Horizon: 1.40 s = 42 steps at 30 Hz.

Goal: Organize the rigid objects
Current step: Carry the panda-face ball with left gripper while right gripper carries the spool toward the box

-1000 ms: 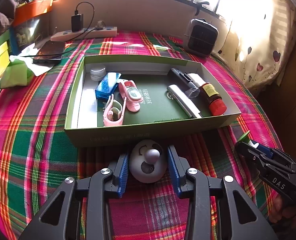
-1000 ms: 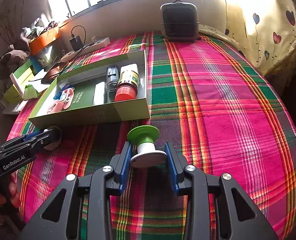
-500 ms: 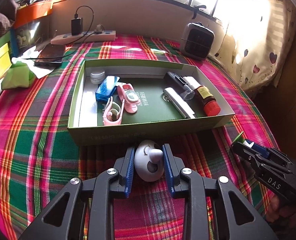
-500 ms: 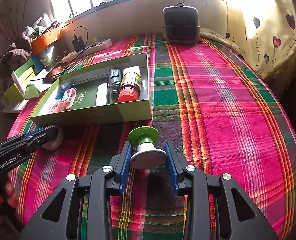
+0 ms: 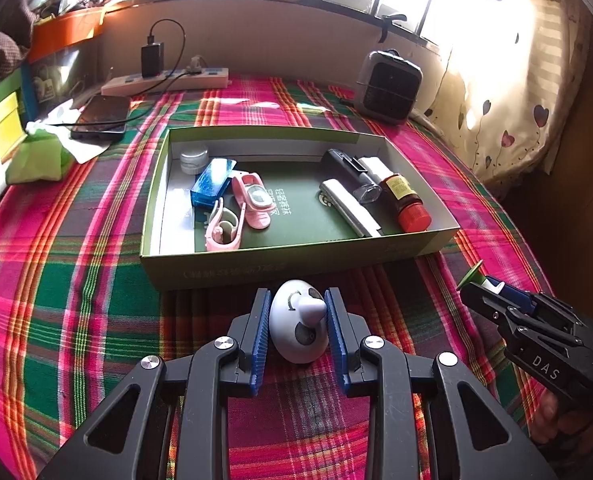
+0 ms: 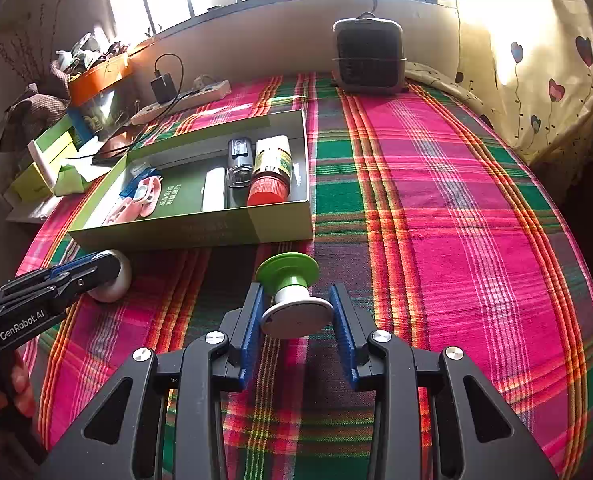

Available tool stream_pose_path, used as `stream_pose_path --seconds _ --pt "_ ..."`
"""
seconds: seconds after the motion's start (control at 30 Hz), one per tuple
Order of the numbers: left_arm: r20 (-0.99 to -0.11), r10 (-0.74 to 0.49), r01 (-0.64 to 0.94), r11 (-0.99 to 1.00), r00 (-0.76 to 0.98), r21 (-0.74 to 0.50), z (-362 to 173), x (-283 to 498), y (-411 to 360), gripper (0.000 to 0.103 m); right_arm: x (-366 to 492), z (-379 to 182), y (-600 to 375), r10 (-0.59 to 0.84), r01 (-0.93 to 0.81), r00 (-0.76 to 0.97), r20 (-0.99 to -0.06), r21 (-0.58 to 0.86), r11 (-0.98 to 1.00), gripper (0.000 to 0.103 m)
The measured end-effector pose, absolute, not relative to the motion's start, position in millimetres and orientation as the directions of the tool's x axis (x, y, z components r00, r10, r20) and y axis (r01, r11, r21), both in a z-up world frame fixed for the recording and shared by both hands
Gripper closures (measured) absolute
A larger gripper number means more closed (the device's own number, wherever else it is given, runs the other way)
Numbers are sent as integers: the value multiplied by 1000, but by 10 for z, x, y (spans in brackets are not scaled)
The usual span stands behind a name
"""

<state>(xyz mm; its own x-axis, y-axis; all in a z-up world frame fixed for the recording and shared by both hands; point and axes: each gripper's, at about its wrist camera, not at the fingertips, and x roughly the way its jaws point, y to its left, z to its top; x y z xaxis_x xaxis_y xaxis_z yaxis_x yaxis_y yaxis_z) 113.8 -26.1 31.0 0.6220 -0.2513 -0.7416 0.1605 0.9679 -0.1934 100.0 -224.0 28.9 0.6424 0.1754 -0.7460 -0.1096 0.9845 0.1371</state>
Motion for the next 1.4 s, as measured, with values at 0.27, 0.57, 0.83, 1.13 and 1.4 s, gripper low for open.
stream_pose_path --seconds 0.27,0.57,0.83,1.13,1.4 --pt "-724 -257 171 967 641 -191 427 1076 -259 77 953 380 -2198 180 -121 658 -731 133 984 68" --pt "-701 -258 174 966 665 -190 560 1019 -224 77 900 512 -2115 191 -147 678 -709 123 981 68" --pt "-681 -256 178 967 686 -185 674 999 -190 77 909 639 -2029 214 -179 695 -687 123 976 68" --pt "-662 -256 181 967 704 -181 774 1027 -147 77 935 737 -1944 233 -205 706 -669 122 971 68" --pt "-653 -257 181 966 712 -184 815 1095 -92 77 1007 791 -1867 245 -222 708 -663 121 968 68"
